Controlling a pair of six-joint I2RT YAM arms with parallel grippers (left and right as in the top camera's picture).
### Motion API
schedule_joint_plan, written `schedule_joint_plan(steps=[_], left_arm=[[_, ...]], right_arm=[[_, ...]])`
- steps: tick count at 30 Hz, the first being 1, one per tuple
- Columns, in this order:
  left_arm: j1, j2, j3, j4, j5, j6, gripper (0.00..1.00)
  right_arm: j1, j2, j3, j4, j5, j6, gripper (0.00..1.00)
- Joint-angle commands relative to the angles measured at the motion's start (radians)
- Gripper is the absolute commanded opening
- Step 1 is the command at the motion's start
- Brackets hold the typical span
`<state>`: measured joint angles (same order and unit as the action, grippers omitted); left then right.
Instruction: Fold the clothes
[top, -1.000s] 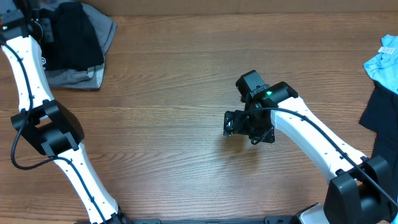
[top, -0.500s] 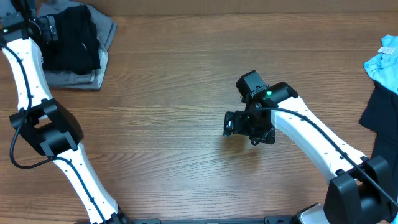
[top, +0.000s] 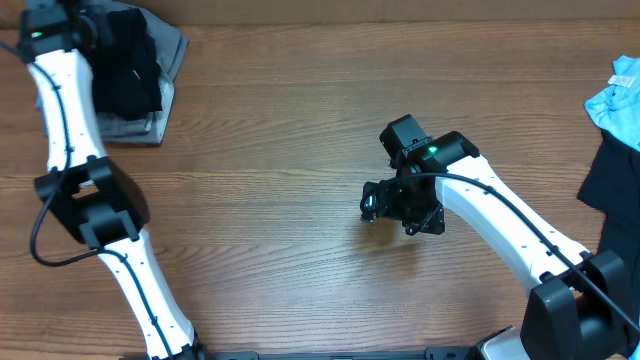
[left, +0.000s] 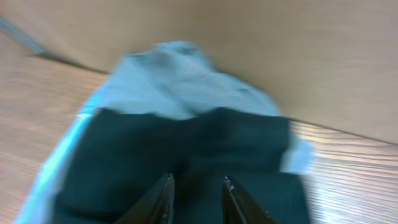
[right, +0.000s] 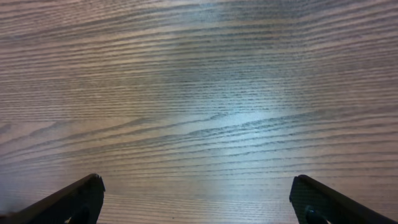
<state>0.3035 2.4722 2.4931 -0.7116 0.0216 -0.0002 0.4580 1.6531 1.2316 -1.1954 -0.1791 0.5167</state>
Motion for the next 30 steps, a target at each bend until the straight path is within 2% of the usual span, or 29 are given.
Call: schedule_joint_plan(steps=[1, 3, 7, 10, 13, 15, 17, 18, 21, 24, 27, 30], left_arm=[[-0.037, 0.03, -0.004, 0.013, -0.019, -0.045, 0.26], [-0.042, 0.067, -0.004, 0.005, -0.021, -0.046, 0.25], [-0.042, 0.157, -0.004, -0.034, -0.026, -0.048, 0.31], [-0.042, 0.154, -0.002, -0.033, -0.028, -0.049, 0.33], [-0.049, 0.113, 0.023, -0.039, -0.023, -0.049, 0.41], [-0.061, 0.059, 0.038, -0.04, -0.02, -0.05, 0.5], [-0.073, -0.012, 0.044, -0.04, -0.021, -0.05, 0.66], [-0.082, -0.059, 0.044, -0.045, -0.021, -0.049, 0.79], [-0.101, -0.187, 0.044, -0.092, 0.007, -0.049, 1.0], [-0.127, -0.327, 0.044, -0.199, 0.067, -0.053, 1.0], [-0.156, -0.458, 0.044, -0.341, 0.143, -0.069, 1.0], [-0.175, -0.593, 0.044, -0.501, 0.301, -0.071, 1.0]], right_arm=[[-0.004, -0.003, 0.012, 0.003, 0.003, 0.003, 1.0], [-0.004, -0.003, 0.012, 0.004, 0.003, 0.003, 1.0], [-0.004, -0.003, 0.012, 0.0, 0.003, 0.003, 1.0], [-0.004, -0.003, 0.012, -0.003, 0.003, 0.003, 1.0], [-0.004, -0.003, 0.012, -0.005, 0.003, 0.003, 1.0], [-0.004, -0.003, 0.012, -0.009, 0.003, 0.004, 1.0], [-0.004, -0.003, 0.012, -0.014, 0.003, 0.005, 1.0], [-0.004, -0.003, 0.012, -0.015, 0.003, 0.012, 1.0], [-0.004, -0.004, 0.012, -0.007, 0.016, 0.038, 1.0], [-0.006, -0.004, 0.029, 0.012, 0.022, 0.037, 1.0], [-0.006, -0.015, 0.105, -0.042, 0.022, 0.037, 1.0], [0.002, -0.078, 0.182, -0.126, 0.023, 0.037, 1.0]])
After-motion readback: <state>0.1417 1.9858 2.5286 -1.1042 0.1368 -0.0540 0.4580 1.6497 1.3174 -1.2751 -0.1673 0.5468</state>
